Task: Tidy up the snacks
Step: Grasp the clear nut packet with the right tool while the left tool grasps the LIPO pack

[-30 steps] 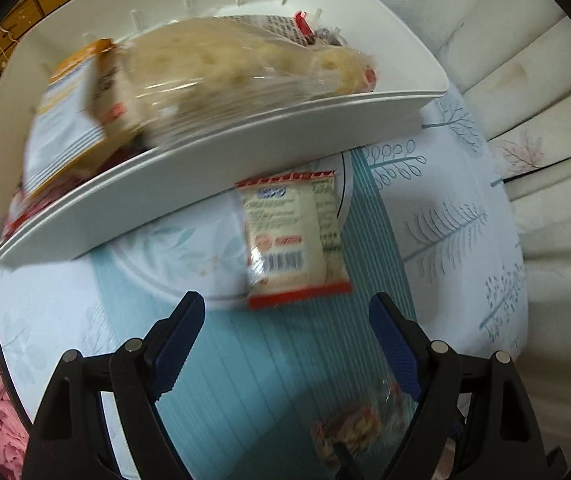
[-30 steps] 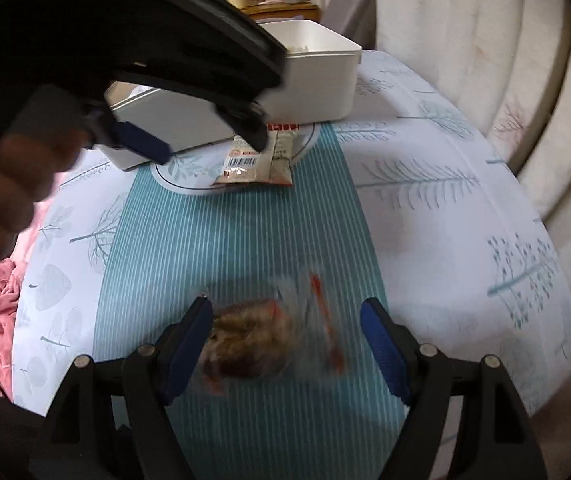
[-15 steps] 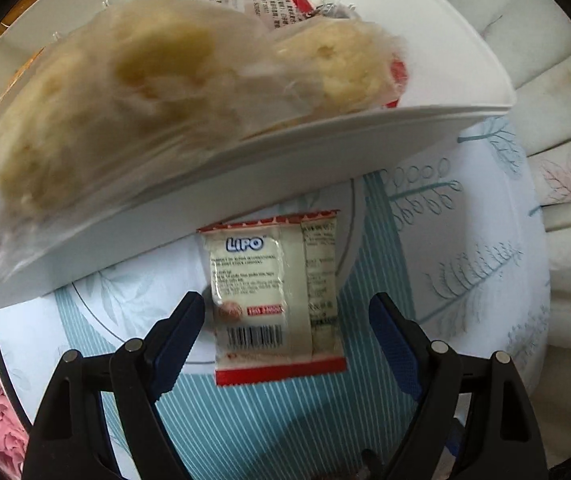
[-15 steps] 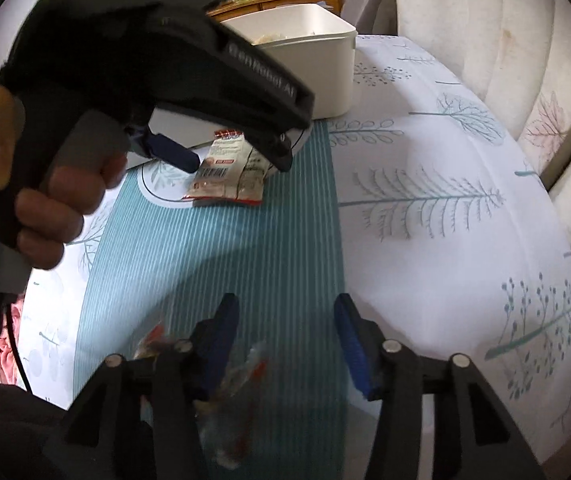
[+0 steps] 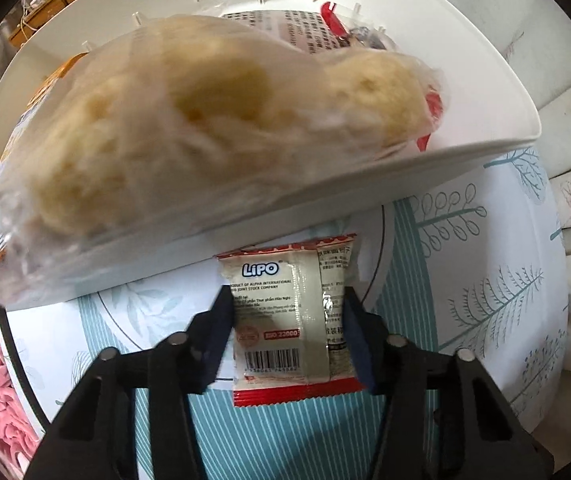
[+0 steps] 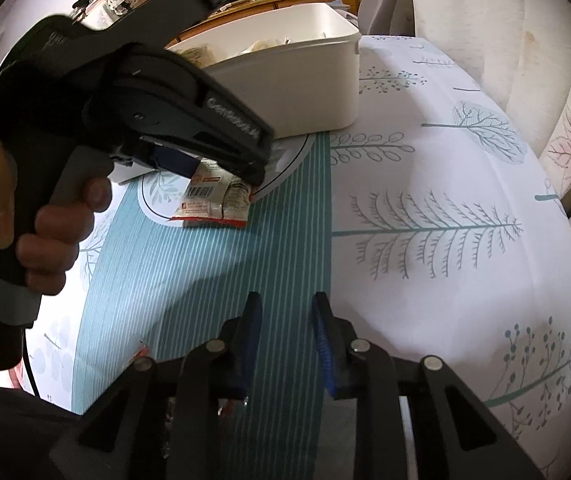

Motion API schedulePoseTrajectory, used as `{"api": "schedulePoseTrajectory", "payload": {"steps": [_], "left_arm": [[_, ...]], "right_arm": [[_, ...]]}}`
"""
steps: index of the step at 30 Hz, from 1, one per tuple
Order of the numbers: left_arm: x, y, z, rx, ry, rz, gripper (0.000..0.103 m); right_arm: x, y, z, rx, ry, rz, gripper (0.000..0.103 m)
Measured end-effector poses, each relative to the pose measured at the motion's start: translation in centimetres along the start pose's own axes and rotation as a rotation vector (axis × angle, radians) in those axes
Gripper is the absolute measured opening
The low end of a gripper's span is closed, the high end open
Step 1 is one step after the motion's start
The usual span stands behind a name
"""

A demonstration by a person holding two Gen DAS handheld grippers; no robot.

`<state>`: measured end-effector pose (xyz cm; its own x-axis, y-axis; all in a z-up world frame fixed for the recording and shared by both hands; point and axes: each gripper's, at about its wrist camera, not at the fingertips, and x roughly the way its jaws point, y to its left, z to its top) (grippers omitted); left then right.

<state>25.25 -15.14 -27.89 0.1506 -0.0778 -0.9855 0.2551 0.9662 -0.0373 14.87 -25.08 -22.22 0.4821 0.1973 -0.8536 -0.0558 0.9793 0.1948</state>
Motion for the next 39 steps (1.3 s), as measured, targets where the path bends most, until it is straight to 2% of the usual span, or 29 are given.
{"api": "schedulePoseTrajectory", "payload": {"steps": [7, 14, 22, 24, 26, 28, 32, 36, 37, 39], "left_arm": [[-0.3, 1.6, -0.4, 0.005, 0.01, -0.015, 0.044], [-1.8, 3.2, -3.1, 0.024, -0.002, -0.008, 0.044], [-3.3, 4.7, -6.7, 0.047, 0.002, -0.026, 0.044], [-3.8, 5.4, -7.1, 0.055, -0.003, -0.031, 0.044], [-4.1, 5.7, -7.7, 0.067, -0.014, -0.034, 0.044], [-4.5, 6.7, -8.2, 0.077, -0.016, -0.037, 0.044], [-5.7, 8.9, -9.2, 0.096, -0.024, -0.042, 0.044], [-6.5, 10.3, -9.5, 0.113, -0.027, -0.042, 0.044], [-6.6, 10.2, -8.7, 0.115, -0.027, -0.042, 0.044], [-7.1, 10.9, -8.5, 0.12, -0.028, -0.042, 0.044]], "right_arm": [[-0.2, 0.6, -0.3, 0.024, -0.012, -0.025, 0.026], [-1.1, 1.4, -1.3, 0.097, -0.045, -0.07, 0.026], [-2.2, 2.4, -3.0, 0.239, -0.063, -0.099, 0.027], [-2.3, 2.2, -3.2, 0.288, -0.069, -0.095, 0.032], [-2.3, 2.2, -3.4, 0.316, -0.077, -0.11, 0.045], [-2.5, 2.5, -3.7, 0.338, -0.08, -0.123, 0.048], [-2.4, 3.1, -4.1, 0.381, -0.08, -0.129, 0.064], [-2.0, 4.6, -4.6, 0.389, -0.062, -0.145, 0.069], [-1.9, 4.9, -4.8, 0.388, -0.057, -0.146, 0.07], [-1.6, 5.9, -5.1, 0.377, -0.043, -0.158, 0.076]]}}
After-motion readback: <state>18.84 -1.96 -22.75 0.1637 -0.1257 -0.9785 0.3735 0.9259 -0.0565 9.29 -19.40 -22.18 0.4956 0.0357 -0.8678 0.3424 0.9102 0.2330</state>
